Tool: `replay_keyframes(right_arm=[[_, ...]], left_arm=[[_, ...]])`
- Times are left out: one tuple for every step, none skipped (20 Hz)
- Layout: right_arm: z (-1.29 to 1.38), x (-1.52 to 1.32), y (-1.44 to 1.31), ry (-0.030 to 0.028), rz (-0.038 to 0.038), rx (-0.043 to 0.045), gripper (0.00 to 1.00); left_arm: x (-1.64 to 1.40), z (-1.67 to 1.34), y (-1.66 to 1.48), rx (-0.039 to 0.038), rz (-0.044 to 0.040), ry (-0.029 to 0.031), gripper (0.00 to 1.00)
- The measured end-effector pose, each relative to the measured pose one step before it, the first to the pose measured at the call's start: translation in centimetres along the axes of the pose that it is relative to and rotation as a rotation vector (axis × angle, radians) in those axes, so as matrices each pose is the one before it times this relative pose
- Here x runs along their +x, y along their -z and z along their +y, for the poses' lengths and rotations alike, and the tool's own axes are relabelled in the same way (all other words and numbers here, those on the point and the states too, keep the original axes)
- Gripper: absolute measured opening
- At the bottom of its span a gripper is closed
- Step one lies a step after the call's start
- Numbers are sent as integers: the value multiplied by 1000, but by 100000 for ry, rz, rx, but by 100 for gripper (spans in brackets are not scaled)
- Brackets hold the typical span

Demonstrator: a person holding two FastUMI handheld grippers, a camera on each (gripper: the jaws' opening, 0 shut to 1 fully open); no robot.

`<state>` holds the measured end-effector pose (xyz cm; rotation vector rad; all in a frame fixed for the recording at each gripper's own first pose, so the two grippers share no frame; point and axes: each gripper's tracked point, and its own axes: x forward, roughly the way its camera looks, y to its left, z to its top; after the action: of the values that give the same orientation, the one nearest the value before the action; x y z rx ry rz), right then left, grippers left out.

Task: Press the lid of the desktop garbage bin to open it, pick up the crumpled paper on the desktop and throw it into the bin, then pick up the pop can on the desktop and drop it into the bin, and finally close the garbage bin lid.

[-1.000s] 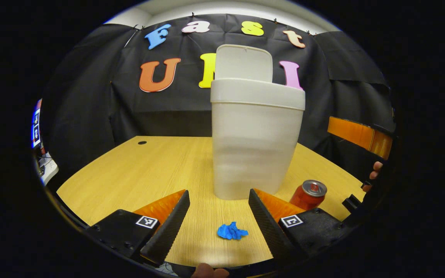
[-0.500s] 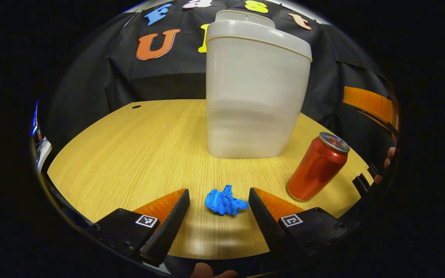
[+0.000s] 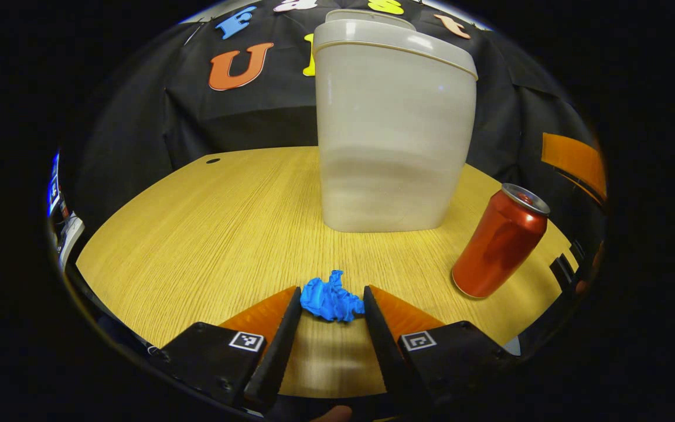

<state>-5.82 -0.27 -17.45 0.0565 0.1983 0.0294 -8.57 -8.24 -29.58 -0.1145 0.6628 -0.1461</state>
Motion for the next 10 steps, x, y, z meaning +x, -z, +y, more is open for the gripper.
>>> replay_keyframes(right_arm=[[833,-102,619,-1683,673,516,96],[598,-158,639,-335,878,-53,96],[196,-59,542,251,848,-441,94],[264,-3,426,139,736,-790,96],[224,69,367,222,625,-1013,96],[-9,110,266,1003,544,-1198,96],[96,144,344,312,857,-1143,96],[160,105,392,314,728,-821,96],[-19,127,442,549,1029,-405,96],[76,136,460,471,1058,-207,96]], left_arm=[[64,-35,3,-676,-404,1096,66],[-22,17,-7,-1032,-305,-42,58],[55,224,9,-490,-202,76,55],[-23,-164,18,-879,-313,746,49],[-56,-119,-120,-1081,-342,1229,46],[-128,137,-82,-629,-154,607,41],[-150,259,-311,-404,-446,-63,37],[-190,105,-474,-600,-1452,-40,37],[-229,196,-890,-1241,-2580,74,35],[-440,323,-1074,-935,-3358,-681,35]])
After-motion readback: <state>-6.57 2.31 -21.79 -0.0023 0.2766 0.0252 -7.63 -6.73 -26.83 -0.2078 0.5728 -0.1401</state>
